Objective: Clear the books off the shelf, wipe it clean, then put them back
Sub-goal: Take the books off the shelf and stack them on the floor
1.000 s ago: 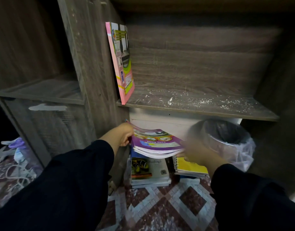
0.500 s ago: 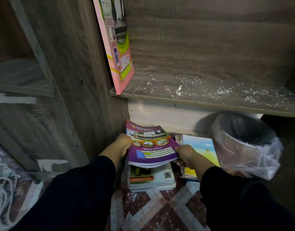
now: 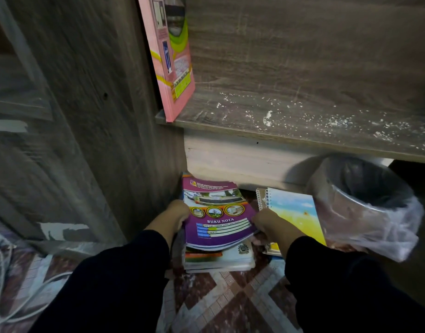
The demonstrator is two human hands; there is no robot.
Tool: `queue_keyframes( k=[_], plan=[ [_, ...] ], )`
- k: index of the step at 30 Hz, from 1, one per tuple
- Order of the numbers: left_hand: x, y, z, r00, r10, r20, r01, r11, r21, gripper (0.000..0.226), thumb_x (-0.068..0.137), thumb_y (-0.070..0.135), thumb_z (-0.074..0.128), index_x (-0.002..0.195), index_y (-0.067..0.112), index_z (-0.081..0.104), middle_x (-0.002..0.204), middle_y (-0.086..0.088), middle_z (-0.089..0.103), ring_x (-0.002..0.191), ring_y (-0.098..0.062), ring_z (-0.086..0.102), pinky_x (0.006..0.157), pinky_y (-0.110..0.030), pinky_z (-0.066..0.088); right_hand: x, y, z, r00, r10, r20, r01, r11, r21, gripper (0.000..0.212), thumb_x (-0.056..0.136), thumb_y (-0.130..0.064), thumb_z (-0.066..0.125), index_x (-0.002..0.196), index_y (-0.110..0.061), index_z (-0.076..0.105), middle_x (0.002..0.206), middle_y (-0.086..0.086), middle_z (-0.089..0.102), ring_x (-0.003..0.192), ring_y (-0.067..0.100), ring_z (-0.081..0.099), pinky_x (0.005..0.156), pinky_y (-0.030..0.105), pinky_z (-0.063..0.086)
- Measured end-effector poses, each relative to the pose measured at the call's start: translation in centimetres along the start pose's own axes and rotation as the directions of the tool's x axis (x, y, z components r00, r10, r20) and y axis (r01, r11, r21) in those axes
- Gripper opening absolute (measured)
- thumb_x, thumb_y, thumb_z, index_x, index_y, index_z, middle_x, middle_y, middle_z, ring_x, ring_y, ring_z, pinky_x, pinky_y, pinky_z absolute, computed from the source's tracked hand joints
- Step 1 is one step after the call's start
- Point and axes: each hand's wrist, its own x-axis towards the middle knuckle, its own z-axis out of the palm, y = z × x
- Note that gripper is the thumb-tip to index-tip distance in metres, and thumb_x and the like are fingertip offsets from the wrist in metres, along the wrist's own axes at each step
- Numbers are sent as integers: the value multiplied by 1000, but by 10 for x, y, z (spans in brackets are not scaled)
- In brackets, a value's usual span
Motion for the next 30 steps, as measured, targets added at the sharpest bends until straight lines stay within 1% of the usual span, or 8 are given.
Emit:
queue_keyframes(
  k=[4, 8, 10, 14, 17, 23, 26, 30],
  plan=[
    [-14, 6, -4, 999, 38, -14, -37, 998, 49, 16, 97, 2, 44, 99, 0, 60, 77, -15, 58, 59, -22, 51, 53, -26, 42, -13, -1, -9, 999, -44, -30, 38, 984, -172, 12, 92, -10, 49, 91, -7, 61, 113, 14, 63, 104, 30, 64, 38, 14, 48],
    [-42, 34, -15, 941, 236, -242, -203, 967, 157, 17, 91, 2, 52, 101, -7, 62, 105, -23, 65, 82, -31, 61, 71, -34, 47, -29, -14, -25, 983, -152, -102, 108, 932, -346, 28, 87, -34, 51, 70, -12, 50, 89, 12, 58, 100, 33, 67, 81, 40, 57],
    [-70, 56, -26, 837, 376, -399, -287, 921, 265, 24, 91, 4, 50, 114, -1, 58, 113, -20, 63, 102, -35, 61, 80, -36, 48, -39, -24, -40, 978, -174, -115, 127, 934, -333, 25, 84, -26, 52, 65, -10, 51, 83, 11, 63, 80, 32, 70, 74, 39, 57],
    [-119, 110, -45, 487, 677, -552, -582, 722, 374, 32, 91, 2, 45, 122, 3, 50, 121, -21, 57, 114, -36, 55, 93, -41, 46, -50, -39, -73, 947, -262, -184, 194, 927, -321, 22, 81, -13, 47, 81, -1, 65, 89, 16, 73, 75, 31, 72, 74, 42, 60],
    [-144, 152, -56, 363, 744, -562, -667, 628, 401, 38, 93, 5, 45, 131, 2, 43, 128, -21, 56, 117, -36, 53, 95, -41, 42, -75, -55, -95, 861, -400, -316, 263, 880, -397, 24, 85, -18, 44, 74, -6, 63, 87, 14, 72, 77, 32, 67, 74, 36, 57],
    [-147, 203, -73, 484, 731, -481, -639, 671, 376, 39, 94, 14, 52, 129, 5, 37, 122, -23, 60, 109, -40, 59, 86, -44, 47, -101, -84, -131, 556, -693, -459, 370, 701, -610, 23, 95, -27, 45, 106, -18, 62, 110, 9, 62, 101, 32, 56, 73, 32, 43],
    [-131, 213, -78, 571, 723, -390, -666, 685, 295, 42, 92, 12, 58, 127, 8, 36, 125, -17, 59, 109, -36, 59, 87, -39, 47, -92, -94, -143, 552, -728, -406, 365, 649, -667, 24, 93, -26, 50, 111, -22, 65, 115, 6, 59, 110, 30, 53, 83, 34, 47],
    [-117, 214, -77, 575, 728, -375, -666, 682, 302, 43, 93, 5, 52, 131, 12, 34, 125, -16, 59, 108, -36, 59, 84, -41, 48, -81, -95, -144, 605, -704, -373, 327, 646, -690, 23, 91, -23, 49, 104, -25, 68, 113, 7, 62, 108, 30, 55, 82, 34, 50]
  ],
)
